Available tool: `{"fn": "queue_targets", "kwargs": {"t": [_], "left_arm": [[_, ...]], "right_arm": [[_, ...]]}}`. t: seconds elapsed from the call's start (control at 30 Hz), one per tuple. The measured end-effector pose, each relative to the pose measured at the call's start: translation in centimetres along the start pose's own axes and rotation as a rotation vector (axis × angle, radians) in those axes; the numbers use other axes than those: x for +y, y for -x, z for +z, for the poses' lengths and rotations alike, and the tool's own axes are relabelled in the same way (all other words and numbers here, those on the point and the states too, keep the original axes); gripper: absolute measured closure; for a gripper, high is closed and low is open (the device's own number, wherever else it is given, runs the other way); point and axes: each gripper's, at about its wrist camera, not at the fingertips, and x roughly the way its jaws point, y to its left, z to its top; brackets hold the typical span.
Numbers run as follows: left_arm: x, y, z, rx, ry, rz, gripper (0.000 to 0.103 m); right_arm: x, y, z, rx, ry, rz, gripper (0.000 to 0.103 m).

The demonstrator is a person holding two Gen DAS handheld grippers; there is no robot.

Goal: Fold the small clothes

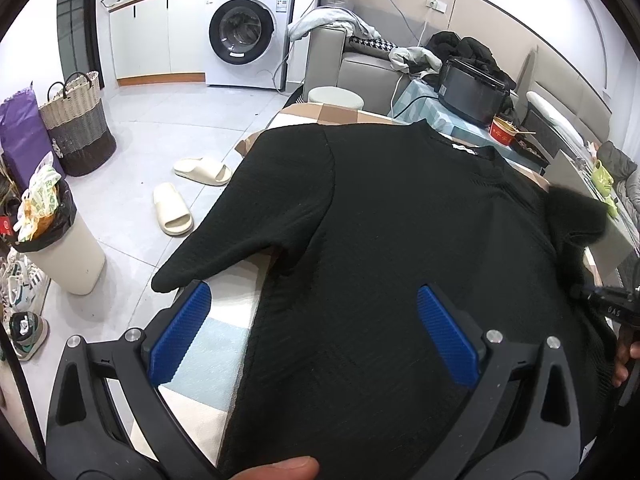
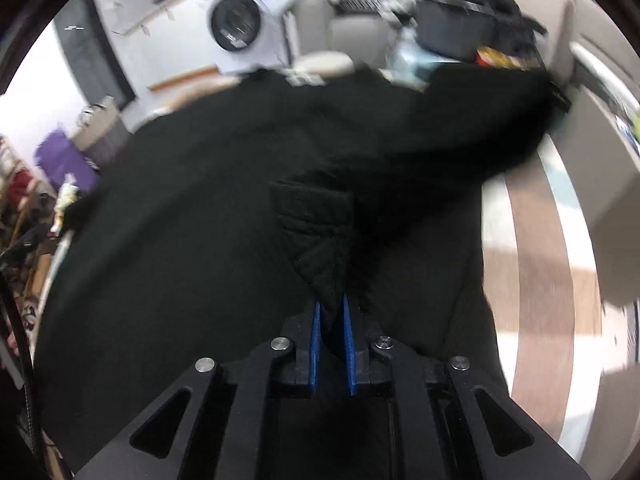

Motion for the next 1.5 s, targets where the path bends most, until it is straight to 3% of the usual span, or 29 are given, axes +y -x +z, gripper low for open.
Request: {"fn": "queue_targets", "kwargs": {"t": [0.07, 0.13, 0.17, 0.2, 0.33, 0.5, 0.6, 0.67, 0.83, 0.87, 0.93, 0.97, 1.0, 1.1, 1.17, 1.23, 1.3, 1.33, 1.43, 1.5], "left_arm": [[0.3, -0.1, -0.1, 0.003, 0.004, 0.000, 0.001], [0.4, -0.3, -0.1, 0.007, 0.009, 0.001, 0.001], [0.5, -0.4, -0.1, 0.009, 0.011, 0.001, 0.001], [0.5, -0.5, -0.1, 0.010, 0.012, 0.000, 0.001], [0.6, -0.6, -0.2, 0.009, 0.012, 0.000, 0.001], [0.6, -0.6, -0.2, 0.010, 0.014, -0.002, 0.001], [0.6, -0.6, -0.2, 0.010, 0.015, -0.001, 0.001], [0.6, -0.6, -0.2, 0.010, 0.016, -0.001, 0.001], [0.7, -0.7, -0.1, 0.013, 0.018, -0.003, 0.001], [0.7, -0.8, -0.1, 0.016, 0.019, -0.004, 0.001], [0.8, -0.9, -0.2, 0.021, 0.019, -0.004, 0.001], [0.7, -0.9, -0.2, 0.021, 0.019, -0.004, 0.001], [0.8, -0.9, -0.2, 0.021, 0.018, -0.004, 0.001], [0.8, -1.0, -0.3, 0.022, 0.017, 0.001, 0.001], [0.7, -1.0, -0.3, 0.020, 0.016, 0.001, 0.001], [0.7, -1.1, -0.4, 0.017, 0.016, 0.001, 0.001], [0.8, -1.1, -0.4, 0.019, 0.018, 0.001, 0.001], [0.6, -1.1, -0.5, 0.020, 0.018, -0.001, 0.001], [0.8, -1.2, -0.4, 0.020, 0.015, 0.009, 0.001], [1.0, -1.2, -0.5, 0.020, 0.022, 0.015, 0.001]], "right_arm": [[-0.9, 0.5, -0.3, -0.017, -0.050, 0.023, 0.084], [-1.7, 1.4, -0.2, -0.067, -0.096, 0.070, 0.068], [-2.1, 2.1, -0.4, -0.105, -0.120, 0.090, 0.053], [-2.5, 2.9, -0.4, -0.148, -0.148, 0.100, 0.044], [-4.4, 3.9, 0.2, -0.218, -0.269, 0.164, 0.039], [-7.9, 3.5, 0.1, -0.225, -0.513, 0.201, 0.039], [-10.2, 2.5, -0.1, -0.225, -0.690, 0.295, 0.039], [-10.9, 1.8, 0.3, -0.223, -0.739, 0.319, 0.039], [-11.8, -0.1, 2.0, -0.223, -0.803, 0.266, 0.041], [-11.9, -0.5, 2.4, -0.227, -0.815, 0.234, 0.053], [-11.9, -1.1, 3.3, -0.233, -0.811, 0.194, 0.072], [-11.6, -1.4, 4.1, -0.247, -0.789, 0.220, 0.083], [-10.8, -1.2, 4.9, -0.251, -0.745, 0.259, 0.085], [-7.4, -0.1, 7.7, -0.284, -0.511, 0.492, 0.082], [-5.7, 1.8, 8.0, -0.321, -0.394, 0.546, 0.069], [-5.9, 2.5, 7.5, -0.320, -0.388, 0.384, 0.063], [-6.6, 2.1, 6.9, -0.241, -0.379, 0.106, 0.062], [-7.2, 1.3, 6.4, -0.182, -0.385, 0.028, 0.062], [-8.4, -0.7, 5.2, -0.093, -0.416, 0.015, 0.061], [-8.4, -1.5, 5.0, -0.076, -0.390, -0.045, 0.062]]}}
